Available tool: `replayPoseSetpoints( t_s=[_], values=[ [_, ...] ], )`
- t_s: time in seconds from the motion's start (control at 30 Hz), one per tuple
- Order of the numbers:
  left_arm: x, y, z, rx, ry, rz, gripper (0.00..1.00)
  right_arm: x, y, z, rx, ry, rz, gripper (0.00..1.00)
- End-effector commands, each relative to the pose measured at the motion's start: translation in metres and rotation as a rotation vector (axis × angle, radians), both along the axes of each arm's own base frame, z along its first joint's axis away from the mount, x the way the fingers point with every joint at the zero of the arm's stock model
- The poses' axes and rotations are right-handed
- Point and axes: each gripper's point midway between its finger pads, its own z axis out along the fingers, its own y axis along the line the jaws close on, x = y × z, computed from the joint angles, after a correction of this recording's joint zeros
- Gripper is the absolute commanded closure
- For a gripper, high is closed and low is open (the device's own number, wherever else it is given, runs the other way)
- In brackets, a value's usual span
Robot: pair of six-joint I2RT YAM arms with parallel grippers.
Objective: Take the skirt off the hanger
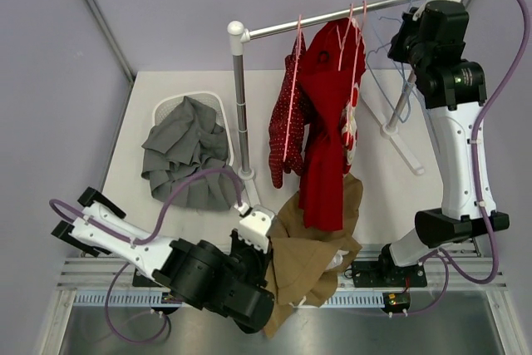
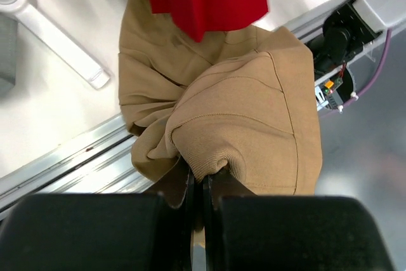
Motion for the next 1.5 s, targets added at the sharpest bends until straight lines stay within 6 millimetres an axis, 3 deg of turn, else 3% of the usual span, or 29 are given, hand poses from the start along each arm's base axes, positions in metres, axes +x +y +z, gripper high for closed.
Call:
replayPoseSetpoints(
  t_s=[0.0,0.13,0.2,0.23,0.27,0.33,0.37,0.43,0.5,0.53,0.57,0.6,0.67,0.7,0.8,0.83,0.9,1.0,1.07,1.1,1.13,1.23,1.3,1.33,1.37,1.4,1.43,1.47],
  values=[
    [0.046,0.05,0.02,0.025,-0.118,0.081,1.0,-0.01,-0.005,0.008,-0.016,-0.065,-0.006,1.0],
    [0.082,0.071,0.045,-0.003,-0.172,0.153,1.0,-0.022,-0.012,-0.007,-0.041,-0.04,-0.025,1.0],
    [0.098,0.081,0.059,0.026,-0.223,0.162,1.0,-0.026,-0.015,-0.008,-0.044,-0.038,-0.039,0.77],
    [0.111,0.086,0.076,-0.006,-0.239,0.209,1.0,-0.03,-0.015,-0.009,-0.045,-0.038,-0.037,0.62],
    [0.119,0.093,0.086,0.02,-0.277,0.202,1.0,-0.031,-0.016,-0.01,-0.046,-0.036,-0.042,0.2],
    [0.135,0.103,0.113,-0.007,-0.33,0.251,1.0,-0.038,-0.02,-0.009,-0.043,-0.04,-0.058,0.04],
    [0.141,0.113,0.136,-0.018,-0.363,0.253,1.0,-0.041,-0.021,-0.008,-0.042,-0.04,-0.059,0.01],
    [0.154,0.124,0.167,-0.077,-0.415,0.314,1.0,-0.049,-0.022,-0.006,-0.026,-0.049,-0.064,0.0],
    [0.166,0.146,0.193,-0.035,-0.512,0.328,1.0,-0.056,-0.017,-0.007,0.022,-0.05,-0.049,0.01],
    [0.175,0.148,0.217,-0.153,-0.528,0.422,1.0,-0.065,-0.016,-0.01,0.04,-0.05,-0.042,0.01],
    [0.183,0.161,0.228,-0.019,-0.626,0.403,1.0,-0.069,-0.013,-0.009,0.063,-0.061,-0.033,0.01],
    [0.189,0.164,0.245,-0.149,-0.644,0.479,1.0,-0.073,-0.009,-0.009,0.084,-0.068,-0.01,0.01],
    [0.201,0.188,0.264,-0.066,-0.746,0.53,1.0,-0.086,-0.011,-0.011,0.094,-0.092,-0.01,0.0],
    [0.204,0.2,0.28,-0.115,-0.763,0.568,1.0,-0.089,-0.012,-0.01,0.087,-0.102,-0.01,0.01],
    [0.222,0.208,0.305,-0.054,-0.811,0.587,1.0,-0.104,-0.012,-0.003,0.079,-0.134,0.01,0.01],
    [0.241,0.192,0.304,0.011,-0.819,0.584,1.0,-0.11,-0.012,0.001,0.081,-0.148,0.019,0.01],
    [0.256,0.191,0.306,0.065,-0.827,0.622,1.0,-0.116,-0.007,0.006,0.085,-0.163,0.053,0.0],
    [0.291,0.201,0.305,0.103,-0.833,0.682,1.0,-0.127,-0.001,0.016,0.098,-0.2,0.1,0.01],
    [0.31,0.229,0.31,0.085,-0.815,0.753,1.0,-0.134,0.001,0.023,0.103,-0.222,0.117,0.01],
    [0.33,0.227,0.294,0.133,-0.769,0.75,1.0,-0.137,0.003,0.025,0.104,-0.228,0.133,0.01],
    [0.341,0.242,0.296,0.107,-0.762,0.777,1.0,-0.141,0.004,0.028,0.102,-0.238,0.141,0.01],
    [0.381,0.249,0.262,0.165,-0.689,0.778,1.0,-0.15,0.007,0.036,0.103,-0.268,0.17,0.0],
    [0.407,0.254,0.217,0.234,-0.605,0.788,0.99,-0.156,0.013,0.044,0.103,-0.301,0.215,0.01],
    [0.417,0.267,0.198,0.232,-0.558,0.824,0.95,-0.162,0.021,0.048,0.104,-0.315,0.266,0.01],
    [0.422,0.274,0.179,0.246,-0.513,0.834,0.82,-0.164,0.026,0.052,0.103,-0.331,0.298,0.01],
    [0.428,0.279,0.138,0.261,-0.414,0.835,0.62,-0.169,0.036,0.055,0.101,-0.341,0.359,0.0],
    [0.433,0.287,0.116,0.246,-0.355,0.833,0.04,-0.169,0.04,0.056,0.101,-0.342,0.386,0.0],
    [0.434,0.288,0.095,0.209,-0.297,0.849,0.01,-0.169,0.044,0.057,0.102,-0.345,0.409,0.01]
  ],
)
